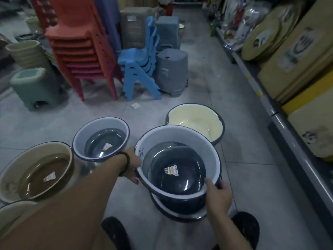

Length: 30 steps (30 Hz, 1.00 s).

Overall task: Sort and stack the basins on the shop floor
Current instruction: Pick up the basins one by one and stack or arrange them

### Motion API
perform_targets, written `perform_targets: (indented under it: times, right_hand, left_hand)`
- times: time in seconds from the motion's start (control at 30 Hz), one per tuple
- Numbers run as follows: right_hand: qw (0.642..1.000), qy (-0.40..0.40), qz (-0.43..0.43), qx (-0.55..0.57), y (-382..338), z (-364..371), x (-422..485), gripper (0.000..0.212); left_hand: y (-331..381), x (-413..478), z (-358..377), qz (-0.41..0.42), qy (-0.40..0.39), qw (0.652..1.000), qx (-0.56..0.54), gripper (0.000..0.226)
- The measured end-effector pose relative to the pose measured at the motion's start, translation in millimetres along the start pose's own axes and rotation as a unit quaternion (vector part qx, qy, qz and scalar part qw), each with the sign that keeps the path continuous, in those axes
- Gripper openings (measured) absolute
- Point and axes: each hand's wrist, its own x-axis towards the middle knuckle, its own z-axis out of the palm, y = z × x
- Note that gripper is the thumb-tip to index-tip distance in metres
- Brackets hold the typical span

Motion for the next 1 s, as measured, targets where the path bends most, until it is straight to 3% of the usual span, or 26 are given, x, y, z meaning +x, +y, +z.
perform_targets:
  times: [0.17,0.3,0.43,0.6,0.8,1.0]
  right_hand:
    - [0.998,0.029,-0.018,-0.059,-2,-29,38,0.015]
    - [0.994,0.04,-0.023,-0.101,6,-36,60,0.022]
    - [0.992,0.013,0.009,-0.126,33,-38,67,0.025]
    - [0.988,0.017,0.032,-0.149,60,-36,72,0.02]
    - [0.973,0.004,0.035,-0.229,73,-32,77,0.031]
    - [0.953,-0.008,0.061,-0.298,70,-27,79,0.029]
  left_hand:
    - [1,22,40,-0.028,-0.04,0.998,0.036,0.025]
    - [2,48,78,-0.017,0.023,0.999,-0.017,0.033]
    - [-23,84,98,0.01,0.086,0.991,0.1,0.044]
    - [-45,107,120,-0.027,0.111,0.969,0.217,0.063]
    - [-67,121,137,0.027,0.065,0.997,0.029,0.083]
    - [-67,128,134,0.028,0.064,0.998,-0.004,0.08]
